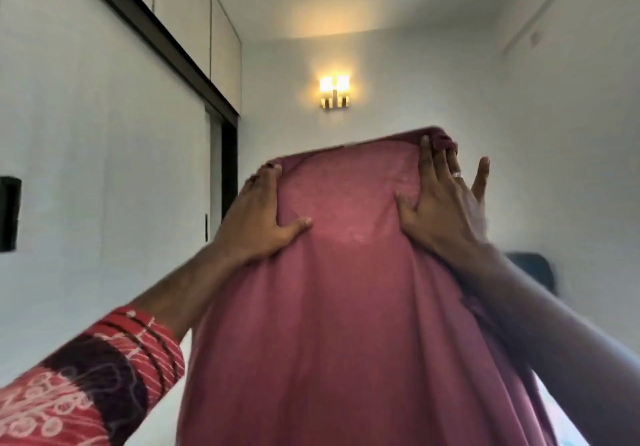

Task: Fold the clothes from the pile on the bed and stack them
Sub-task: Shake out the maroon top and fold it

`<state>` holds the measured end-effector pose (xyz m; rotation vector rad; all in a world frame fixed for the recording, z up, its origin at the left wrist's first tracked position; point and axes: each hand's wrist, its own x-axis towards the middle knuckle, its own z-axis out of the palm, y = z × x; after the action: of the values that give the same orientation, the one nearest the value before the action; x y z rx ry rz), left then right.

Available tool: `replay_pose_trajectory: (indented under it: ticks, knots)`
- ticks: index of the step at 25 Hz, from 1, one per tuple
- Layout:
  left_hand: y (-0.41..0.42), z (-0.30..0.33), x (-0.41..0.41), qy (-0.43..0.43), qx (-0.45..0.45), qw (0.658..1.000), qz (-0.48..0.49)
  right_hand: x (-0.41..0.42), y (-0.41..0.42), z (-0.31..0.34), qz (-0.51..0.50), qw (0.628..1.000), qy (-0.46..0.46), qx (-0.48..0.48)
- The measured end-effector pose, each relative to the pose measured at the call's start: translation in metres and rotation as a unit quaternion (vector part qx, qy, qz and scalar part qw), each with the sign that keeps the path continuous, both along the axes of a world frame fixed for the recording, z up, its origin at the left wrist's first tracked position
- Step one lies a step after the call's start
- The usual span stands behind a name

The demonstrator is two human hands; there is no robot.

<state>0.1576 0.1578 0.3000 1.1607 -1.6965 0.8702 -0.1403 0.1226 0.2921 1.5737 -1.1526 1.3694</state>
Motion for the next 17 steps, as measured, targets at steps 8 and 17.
replay_pose_trajectory:
  ticks: [8,17]
  knots:
    - [-0.114,-0.346,-0.021,-0.026,0.267,0.963,-0.038,-0.047,-0.092,-0.357,-0.007,0.967,0.06,0.246]
    - [-0.236,-0.459,-0.005,0.005,0.336,0.941,-0.033,-0.048,-0.207,-0.455,0.004,0.946,0.098,0.309]
